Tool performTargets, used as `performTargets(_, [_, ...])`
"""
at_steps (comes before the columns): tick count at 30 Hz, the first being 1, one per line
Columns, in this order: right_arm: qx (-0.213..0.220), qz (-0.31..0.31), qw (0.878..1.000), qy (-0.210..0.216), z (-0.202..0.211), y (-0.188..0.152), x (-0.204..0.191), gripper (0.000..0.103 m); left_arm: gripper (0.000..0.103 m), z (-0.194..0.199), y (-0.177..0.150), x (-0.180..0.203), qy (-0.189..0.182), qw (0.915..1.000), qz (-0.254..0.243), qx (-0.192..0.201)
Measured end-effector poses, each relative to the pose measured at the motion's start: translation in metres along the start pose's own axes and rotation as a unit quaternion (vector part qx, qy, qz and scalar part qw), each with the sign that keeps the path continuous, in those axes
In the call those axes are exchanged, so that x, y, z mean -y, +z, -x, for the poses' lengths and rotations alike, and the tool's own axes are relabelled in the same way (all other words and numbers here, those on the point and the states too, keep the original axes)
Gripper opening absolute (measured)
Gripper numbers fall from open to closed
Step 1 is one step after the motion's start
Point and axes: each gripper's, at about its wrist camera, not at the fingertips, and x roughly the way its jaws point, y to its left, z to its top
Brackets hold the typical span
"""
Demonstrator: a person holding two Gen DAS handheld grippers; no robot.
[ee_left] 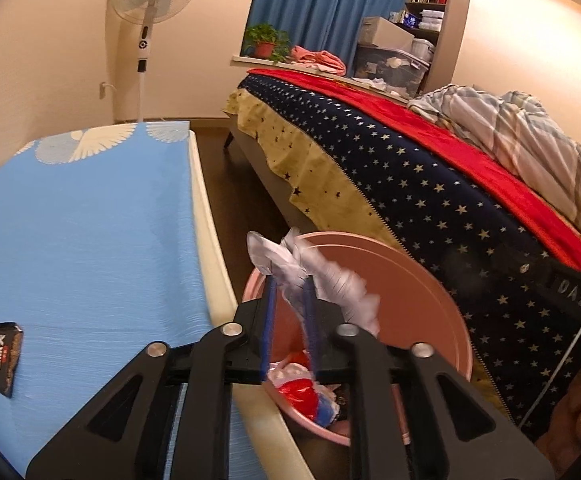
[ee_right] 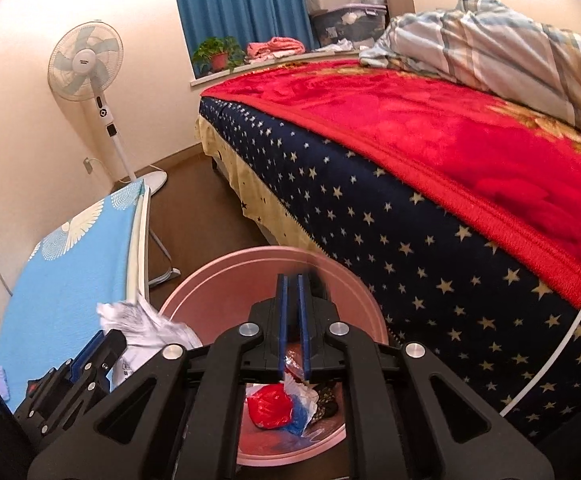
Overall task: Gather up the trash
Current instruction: 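Open the left gripper over the pink bin while the right opens too, dropping both items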
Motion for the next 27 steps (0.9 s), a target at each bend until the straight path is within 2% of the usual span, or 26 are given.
performTargets(2, [-0.003, -0.001, 1.000, -0.001, 0.000, -0.001, 0.000, 0.020, 0.039, -0.002, -0.001, -0.002, -0.006, 0.9999, 0.007, -0.007])
performTargets(3, [-0.001, -0.001, 1.000, -0.002, 0.000, -0.001, -0.001, 0.029, 0.039, -0.002, -0.002, -0.002, -0.003, 0.9999, 0.007, -0.011])
performTargets(4, [0.002, -0.001, 1.000, -0.002, 0.002, -0.001, -0.001, 0.033, 0.039, -0.003, -0.002, -0.002, 0.000, 0.9999, 0.006, -0.012])
performTargets(12, [0.008, 0.006, 1.000, 0.003, 0.010, -0.002, -0.005, 0.035, 0.039, 0.014, 0.004, -0.013, 0.021, 0.9997, 0.014, 0.007])
performTargets(27, [0.017, 0.039, 0.998, 0.052, 0.029, -0.014, -0.040, 0.035, 0.039, 0.058, 0.006, -0.062, 0.079, 0.9950, 0.048, 0.038])
